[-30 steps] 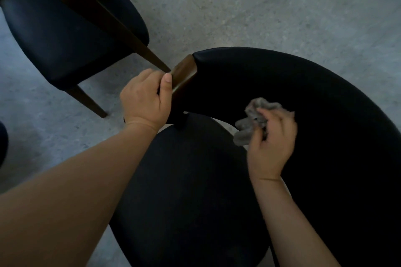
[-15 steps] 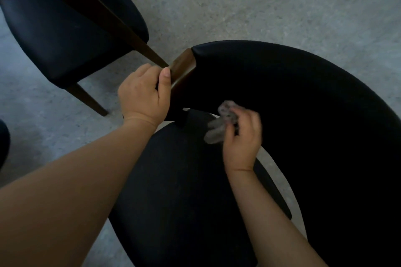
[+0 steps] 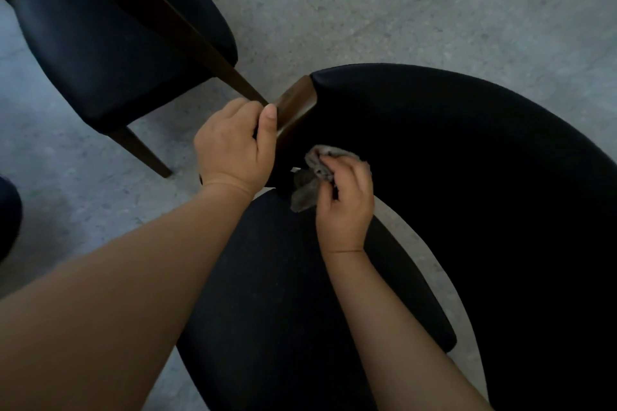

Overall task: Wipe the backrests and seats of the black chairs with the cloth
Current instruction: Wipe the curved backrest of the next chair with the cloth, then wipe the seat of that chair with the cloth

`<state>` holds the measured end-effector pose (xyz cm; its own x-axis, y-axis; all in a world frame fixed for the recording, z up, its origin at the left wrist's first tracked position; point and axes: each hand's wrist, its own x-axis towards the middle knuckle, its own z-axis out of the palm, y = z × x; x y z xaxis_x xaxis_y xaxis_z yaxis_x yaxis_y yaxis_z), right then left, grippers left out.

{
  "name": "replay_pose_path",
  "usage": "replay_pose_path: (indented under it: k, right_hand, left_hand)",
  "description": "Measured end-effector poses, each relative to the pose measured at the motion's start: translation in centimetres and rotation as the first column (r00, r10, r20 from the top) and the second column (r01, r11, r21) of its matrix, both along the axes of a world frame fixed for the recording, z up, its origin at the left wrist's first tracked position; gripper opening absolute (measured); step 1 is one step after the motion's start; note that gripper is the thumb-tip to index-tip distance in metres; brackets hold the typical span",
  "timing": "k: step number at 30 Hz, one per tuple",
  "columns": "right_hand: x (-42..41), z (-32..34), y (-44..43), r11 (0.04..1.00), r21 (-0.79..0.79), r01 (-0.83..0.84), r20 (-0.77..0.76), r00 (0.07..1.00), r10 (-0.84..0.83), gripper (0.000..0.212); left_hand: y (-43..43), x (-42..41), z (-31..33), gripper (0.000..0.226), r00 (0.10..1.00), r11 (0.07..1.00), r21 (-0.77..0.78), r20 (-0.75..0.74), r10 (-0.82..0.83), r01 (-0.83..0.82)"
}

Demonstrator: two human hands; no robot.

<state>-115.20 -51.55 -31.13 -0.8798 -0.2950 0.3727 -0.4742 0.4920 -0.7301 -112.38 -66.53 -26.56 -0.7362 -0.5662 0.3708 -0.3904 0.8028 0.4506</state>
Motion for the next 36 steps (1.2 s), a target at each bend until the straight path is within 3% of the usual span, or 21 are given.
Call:
replay_pose_path:
  k: [5,7,10,13,17,19,23,27,30,33,36]
  right_hand:
    - [-0.4,-0.6,0.9,0.978,0.130,-0.163,0.102,0.983,0.150,0.026]
    - [-0.4,0.6,1.5,0.981,0.073,-0.178,0.131,0.977,0.168,0.027]
    - [-0.6,4.1,1.9,0.996,-0.069,-0.064,-0.017,0.998,0.063,0.026]
    - [-1.6,7.2,0.9,0.986,-0.167,-0.015,-0.126,0.992,-0.006,0.025]
    - [-1.6,6.8,-2.3,0.985,-0.134,-0.111,-0.053,0.993,0.105,0.029]
    - [-0.2,5.8,-2.9,0.982,-0.146,-0.118,-0.002,0.993,0.119,0.028]
    - [3.0,5.1,-2.4,0.929,-0.023,-0.370,0.015,0.929,0.370,0.028]
    - [2.5,6.0,-3.9,0.975,-0.040,-0.218,-0.099,0.972,0.213,0.029]
    - [3.9,5.4,-5.7,0.974,0.096,-0.203,-0.118,0.970,0.214,0.031]
    - [7.1,3.2,-5.9,0.868,0.283,-0.407,-0.017,0.903,0.429,0.030]
    - [9.1,0.8,-4.4,0.810,0.282,-0.515,0.213,0.856,0.470,0.029]
  left_hand:
    - [0.0,0.0,0.2,0.051,1.000,1.000,0.004,0.013,0.000,0.000]
    - [-0.1,0.0,0.3,0.051,1.000,1.000,0.001,0.022,0.010,-0.010]
    - [-0.3,-0.1,0.5,0.047,1.000,0.998,0.062,0.028,-0.001,-0.001]
    - [-0.8,1.0,0.8,0.037,0.998,0.975,0.216,-0.042,-0.040,0.048]
    - [-0.9,6.1,0.5,0.026,0.986,0.958,0.287,-0.150,0.073,-0.027]
    - [-0.8,9.1,-0.4,0.028,0.988,0.926,0.370,-0.097,0.121,-0.077]
    - [-0.8,14.2,-2.3,0.029,0.992,0.856,0.502,0.062,0.106,-0.123]
    - [-0.1,17.3,-2.8,0.028,0.982,0.811,0.558,0.149,0.112,-0.177]
    - [0.2,19.2,-3.1,0.026,0.972,0.779,0.587,0.194,0.130,-0.221]
    - [0.2,21.1,-3.7,0.025,0.960,0.784,0.567,0.249,0.128,-0.251]
    - [0.4,23.3,-4.7,0.021,0.940,0.786,0.549,0.323,0.114,-0.284]
